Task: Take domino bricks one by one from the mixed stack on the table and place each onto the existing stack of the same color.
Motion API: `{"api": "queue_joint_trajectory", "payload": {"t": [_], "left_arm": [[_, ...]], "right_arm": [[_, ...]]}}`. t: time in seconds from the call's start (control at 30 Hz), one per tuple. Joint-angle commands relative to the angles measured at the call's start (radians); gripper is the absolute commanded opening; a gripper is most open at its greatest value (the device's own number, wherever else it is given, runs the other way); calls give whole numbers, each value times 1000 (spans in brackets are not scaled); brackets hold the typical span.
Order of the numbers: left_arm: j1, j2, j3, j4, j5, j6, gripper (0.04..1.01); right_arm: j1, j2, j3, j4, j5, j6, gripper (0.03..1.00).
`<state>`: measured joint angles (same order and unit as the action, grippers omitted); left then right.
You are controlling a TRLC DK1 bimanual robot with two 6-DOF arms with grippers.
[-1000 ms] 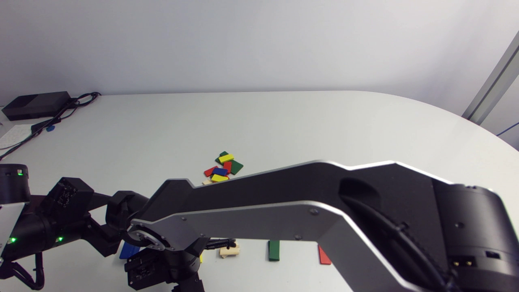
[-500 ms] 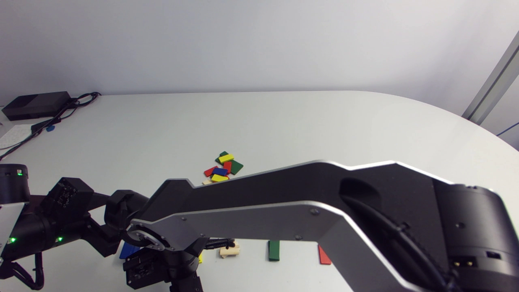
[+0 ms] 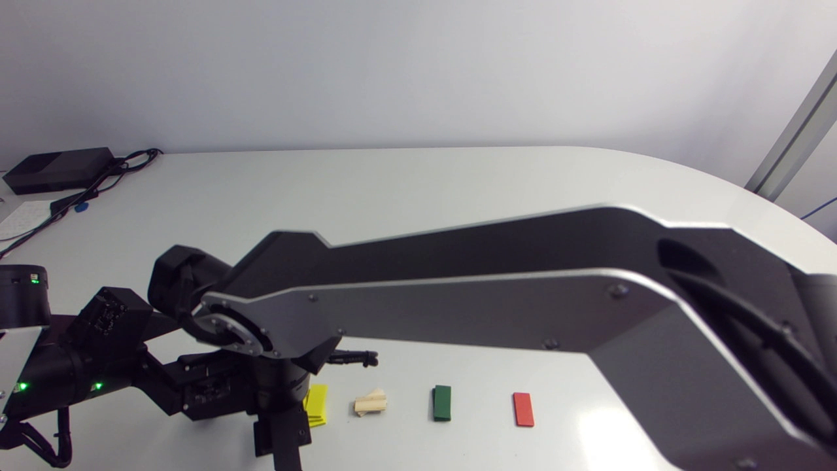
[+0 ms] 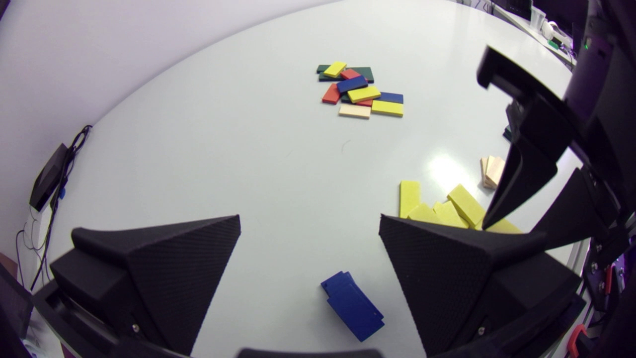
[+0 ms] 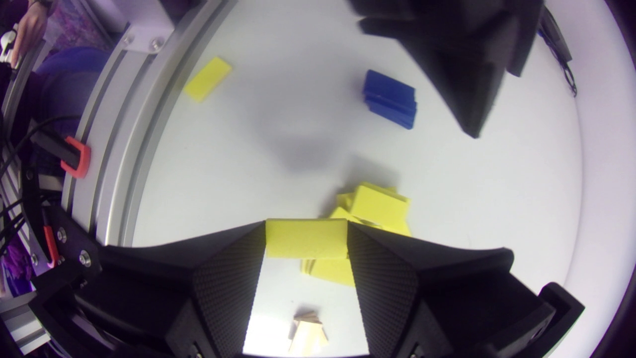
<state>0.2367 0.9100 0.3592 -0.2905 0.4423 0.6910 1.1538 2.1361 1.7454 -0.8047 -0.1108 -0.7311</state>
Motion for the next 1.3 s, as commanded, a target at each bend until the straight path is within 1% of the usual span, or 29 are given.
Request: {"api": "queue_joint_trajectory", "payload": {"t": [0.0,0.1,0.23,0.43,0.73,1.07,1.1,1.13,1.23,1.27], "left_arm": [[10,17,11,7,13,24,993],[13,18,7,7,16,24,993],[24,18,6,7,16,31,993],[36,20,4,7,26,39,993],[36,29,7,8,30,41,993],[53,30,4,7,38,56,993],[55,30,4,7,38,58,993],[56,30,4,7,39,59,993],[56,30,7,5,39,59,993],[56,30,7,5,39,59,993]], "right_arm": [[-26,16,57,-25,7,41,315],[-43,81,123,-68,7,64,315],[-49,134,166,-94,7,87,315],[-52,166,183,-117,5,116,315],[-59,182,187,-125,5,148,315],[-66,223,221,-133,5,162,320],[-66,223,221,-133,5,164,325],[-66,225,223,-133,5,167,366],[-65,225,224,-136,5,167,446],[-65,225,224,-139,5,168,492]]}}
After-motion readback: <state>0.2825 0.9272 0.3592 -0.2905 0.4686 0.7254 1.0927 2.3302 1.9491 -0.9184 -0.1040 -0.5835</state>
